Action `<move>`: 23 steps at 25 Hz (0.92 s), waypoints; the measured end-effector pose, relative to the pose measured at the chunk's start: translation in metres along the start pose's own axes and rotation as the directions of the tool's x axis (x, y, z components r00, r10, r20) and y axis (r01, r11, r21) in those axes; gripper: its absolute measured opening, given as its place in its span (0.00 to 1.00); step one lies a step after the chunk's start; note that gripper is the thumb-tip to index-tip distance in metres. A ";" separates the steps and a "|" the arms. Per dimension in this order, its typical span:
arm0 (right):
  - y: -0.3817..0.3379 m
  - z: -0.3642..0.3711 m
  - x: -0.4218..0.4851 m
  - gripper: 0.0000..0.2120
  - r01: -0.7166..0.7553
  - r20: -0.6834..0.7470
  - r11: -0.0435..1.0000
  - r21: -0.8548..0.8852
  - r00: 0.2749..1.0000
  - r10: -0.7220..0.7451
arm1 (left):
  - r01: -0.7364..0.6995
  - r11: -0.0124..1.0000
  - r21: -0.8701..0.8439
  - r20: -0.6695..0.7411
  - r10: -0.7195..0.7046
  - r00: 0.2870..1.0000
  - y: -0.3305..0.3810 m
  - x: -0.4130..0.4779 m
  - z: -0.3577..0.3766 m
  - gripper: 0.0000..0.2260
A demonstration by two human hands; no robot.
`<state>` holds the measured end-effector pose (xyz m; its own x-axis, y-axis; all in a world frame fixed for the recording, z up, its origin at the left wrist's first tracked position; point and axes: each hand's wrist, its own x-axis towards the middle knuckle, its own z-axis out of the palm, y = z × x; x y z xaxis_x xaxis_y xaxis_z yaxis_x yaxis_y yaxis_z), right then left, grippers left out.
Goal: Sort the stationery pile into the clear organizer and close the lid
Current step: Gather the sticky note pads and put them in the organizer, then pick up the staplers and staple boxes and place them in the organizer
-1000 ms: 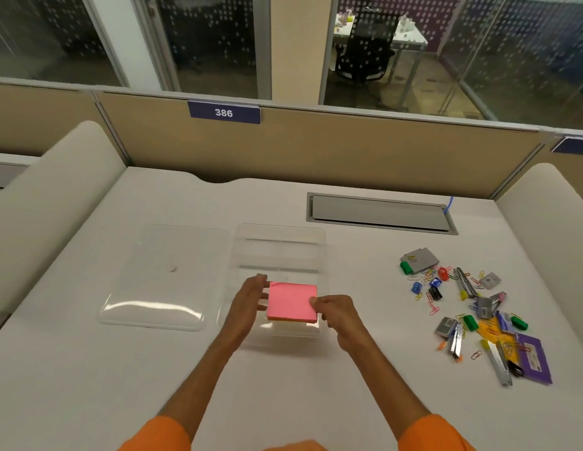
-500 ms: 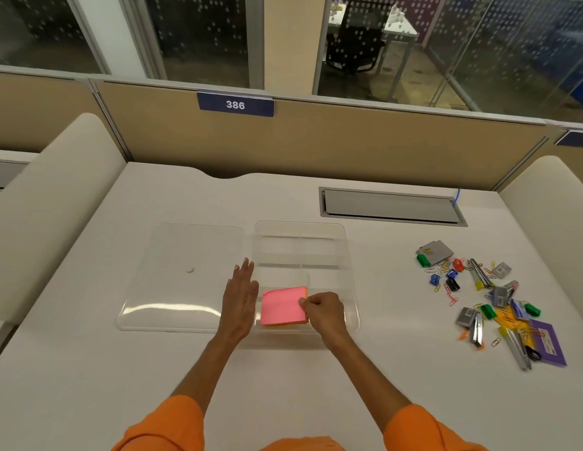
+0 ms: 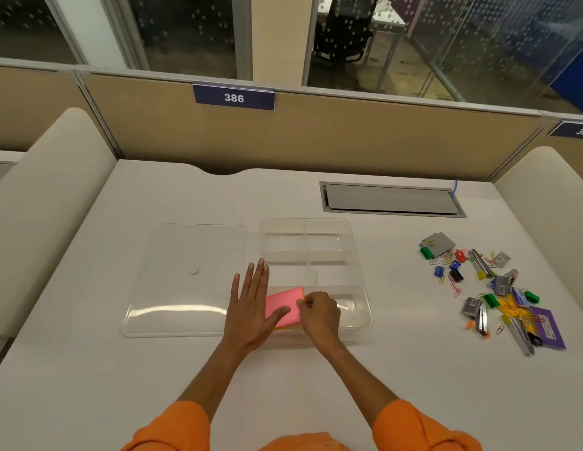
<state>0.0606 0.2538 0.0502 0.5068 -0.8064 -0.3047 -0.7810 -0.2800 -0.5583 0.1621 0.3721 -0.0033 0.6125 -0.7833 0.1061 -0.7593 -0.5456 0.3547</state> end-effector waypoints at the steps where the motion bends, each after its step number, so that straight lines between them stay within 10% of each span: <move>1: 0.000 0.002 0.000 0.11 0.010 -0.018 0.999 -0.031 1.000 -0.010 | -0.004 1.000 0.011 0.013 0.003 1.000 0.000 0.000 -0.001 0.42; 11: 0.000 0.004 -0.001 0.11 0.173 -0.067 0.934 -0.311 0.977 -0.204 | -0.002 1.000 0.004 0.030 0.002 1.000 -0.002 0.000 -0.006 0.44; 16: 0.020 -0.012 0.014 0.18 0.398 -0.209 0.800 -0.449 0.824 -0.527 | 0.082 0.996 0.040 -0.054 -0.080 0.995 -0.016 0.001 -0.019 0.39; 23: 0.059 -0.042 0.033 0.30 0.375 -0.151 0.753 -0.540 0.838 -0.525 | 0.134 0.987 0.094 -0.112 -0.123 0.986 -0.022 0.004 -0.035 0.34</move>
<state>0.0158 0.1885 0.0394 0.7794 -0.6072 0.1542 -0.5957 -0.7945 -0.1177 0.1891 0.3913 0.0219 0.7221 -0.6717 0.1654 -0.6877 -0.6711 0.2768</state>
